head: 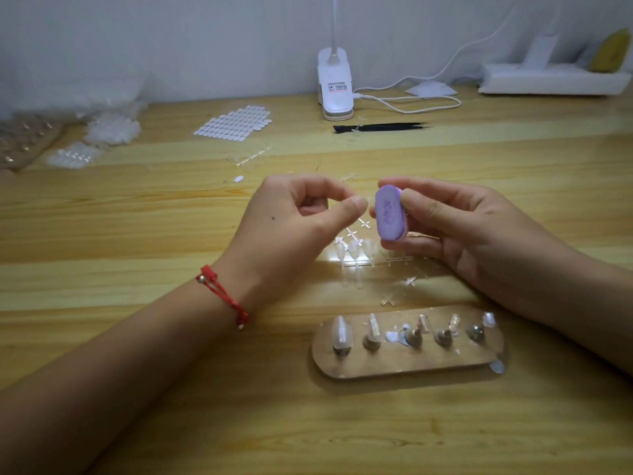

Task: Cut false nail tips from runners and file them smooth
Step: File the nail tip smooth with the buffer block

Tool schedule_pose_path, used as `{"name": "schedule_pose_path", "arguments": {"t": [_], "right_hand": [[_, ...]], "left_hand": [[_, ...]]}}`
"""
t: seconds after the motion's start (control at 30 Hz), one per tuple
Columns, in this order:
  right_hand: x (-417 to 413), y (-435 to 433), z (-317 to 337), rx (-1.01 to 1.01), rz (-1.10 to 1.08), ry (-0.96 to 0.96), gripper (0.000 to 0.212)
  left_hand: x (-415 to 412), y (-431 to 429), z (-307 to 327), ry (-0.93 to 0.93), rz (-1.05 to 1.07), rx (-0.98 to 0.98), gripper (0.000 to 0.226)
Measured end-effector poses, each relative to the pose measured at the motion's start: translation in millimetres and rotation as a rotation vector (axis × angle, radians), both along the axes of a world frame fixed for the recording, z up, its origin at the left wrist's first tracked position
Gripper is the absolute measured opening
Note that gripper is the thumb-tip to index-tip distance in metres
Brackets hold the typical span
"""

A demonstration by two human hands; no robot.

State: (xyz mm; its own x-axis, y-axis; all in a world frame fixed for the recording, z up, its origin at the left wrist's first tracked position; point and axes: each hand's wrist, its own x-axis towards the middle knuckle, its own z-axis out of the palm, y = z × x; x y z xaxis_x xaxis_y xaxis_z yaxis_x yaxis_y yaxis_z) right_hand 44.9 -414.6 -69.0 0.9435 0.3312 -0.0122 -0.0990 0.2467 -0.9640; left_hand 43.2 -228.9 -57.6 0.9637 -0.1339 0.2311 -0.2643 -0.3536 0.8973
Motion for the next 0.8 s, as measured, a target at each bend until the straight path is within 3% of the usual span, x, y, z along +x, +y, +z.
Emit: {"name": "schedule_pose_path", "arguments": {"t": [0.47,0.57,0.73,0.8], "right_hand": [[-0.7,1.2,-2.7,-0.022,-0.022,-0.046,0.022],[-0.1,0.9,-2.8,-0.003,-0.051,-0.050,0.021],[-1.3,3.6,-3.5,-0.030,-0.034,-0.061,0.023],[-0.7,3.0,-2.8,0.004,-0.063,-0.047,0.023]], "left_hand": [[0.6,1.3,-1.3,0.025,-0.018,0.008,0.014],[-2.4,0.5,-1.3,0.110,-0.127,0.078,0.014],[1.4,3.9,3.6,0.112,-0.075,0.002,0.013],[-1.6,2.8,2.9,0.088,-0.155,0.126,0.013]]}}
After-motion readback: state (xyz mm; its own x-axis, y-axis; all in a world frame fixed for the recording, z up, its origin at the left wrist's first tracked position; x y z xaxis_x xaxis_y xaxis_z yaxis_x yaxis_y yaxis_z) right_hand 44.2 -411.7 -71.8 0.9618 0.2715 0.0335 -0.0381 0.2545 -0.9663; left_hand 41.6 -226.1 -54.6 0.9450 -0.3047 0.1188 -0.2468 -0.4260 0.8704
